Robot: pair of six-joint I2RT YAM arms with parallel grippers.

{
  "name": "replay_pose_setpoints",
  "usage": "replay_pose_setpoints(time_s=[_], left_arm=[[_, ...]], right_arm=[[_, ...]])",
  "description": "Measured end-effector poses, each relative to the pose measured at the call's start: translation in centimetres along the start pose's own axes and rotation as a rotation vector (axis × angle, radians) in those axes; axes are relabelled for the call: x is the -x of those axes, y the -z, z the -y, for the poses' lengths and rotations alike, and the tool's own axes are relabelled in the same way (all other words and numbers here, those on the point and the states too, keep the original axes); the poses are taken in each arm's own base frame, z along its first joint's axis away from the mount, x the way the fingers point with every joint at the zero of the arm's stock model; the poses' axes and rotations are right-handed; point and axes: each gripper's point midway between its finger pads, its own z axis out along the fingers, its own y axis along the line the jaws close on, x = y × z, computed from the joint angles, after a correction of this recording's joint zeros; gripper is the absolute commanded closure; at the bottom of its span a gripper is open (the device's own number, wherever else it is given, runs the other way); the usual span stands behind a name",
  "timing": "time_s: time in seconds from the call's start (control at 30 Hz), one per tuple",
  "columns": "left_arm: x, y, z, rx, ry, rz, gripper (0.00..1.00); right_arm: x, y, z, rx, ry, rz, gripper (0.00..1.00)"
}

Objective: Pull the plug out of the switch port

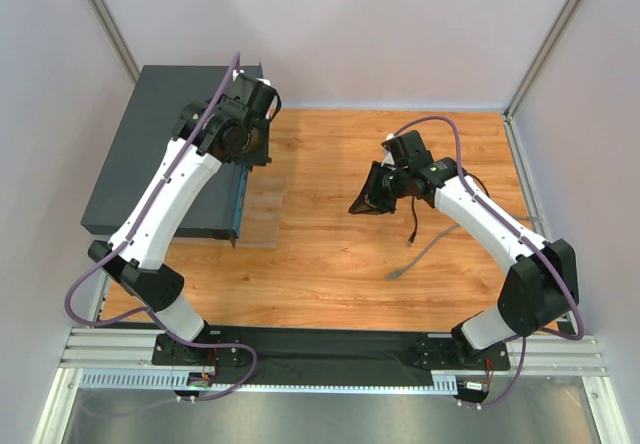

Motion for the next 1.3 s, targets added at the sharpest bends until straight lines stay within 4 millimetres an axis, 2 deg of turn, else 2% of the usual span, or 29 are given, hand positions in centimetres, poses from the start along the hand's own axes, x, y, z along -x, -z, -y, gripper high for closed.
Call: replay_pose_setpoints(time_s=[0.37, 0.6, 1.3], left_arm=[[1.5, 1.5, 0.3, -0.027, 0.015, 0.055, 0.75], [1.6, 1.5, 0.0, -0.013, 0.011, 0.063, 0.73], [-0.2, -0.2, -0.2, 0.025, -0.034, 0.002, 0.73]], right_arm=[[0.0, 0.0, 0.0, 0.0, 0.0, -0.001, 0.92], [0.0, 0.0, 0.0, 0.0, 0.0, 0.0, 0.92], [0.0, 0.0, 0.0, 0.0, 0.0, 0.0, 0.92]])
